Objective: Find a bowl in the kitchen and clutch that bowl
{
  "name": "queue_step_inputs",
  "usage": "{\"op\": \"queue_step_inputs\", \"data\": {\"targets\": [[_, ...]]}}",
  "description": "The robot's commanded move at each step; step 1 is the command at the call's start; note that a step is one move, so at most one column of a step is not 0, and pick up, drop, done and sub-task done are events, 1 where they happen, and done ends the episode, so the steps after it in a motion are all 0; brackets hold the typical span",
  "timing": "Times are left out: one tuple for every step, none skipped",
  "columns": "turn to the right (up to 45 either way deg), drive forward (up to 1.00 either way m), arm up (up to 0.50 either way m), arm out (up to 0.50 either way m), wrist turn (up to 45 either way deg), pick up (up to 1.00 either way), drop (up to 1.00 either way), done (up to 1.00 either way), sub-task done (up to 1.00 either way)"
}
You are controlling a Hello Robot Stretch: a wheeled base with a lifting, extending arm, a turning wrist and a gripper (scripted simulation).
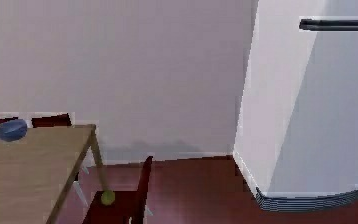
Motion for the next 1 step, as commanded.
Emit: {"op": "queue_step_inputs", "data": {"targets": [[-45.0, 0.0, 0.0, 0.0, 0.0, 0.0, 0.0, 0.0, 0.0]]}}
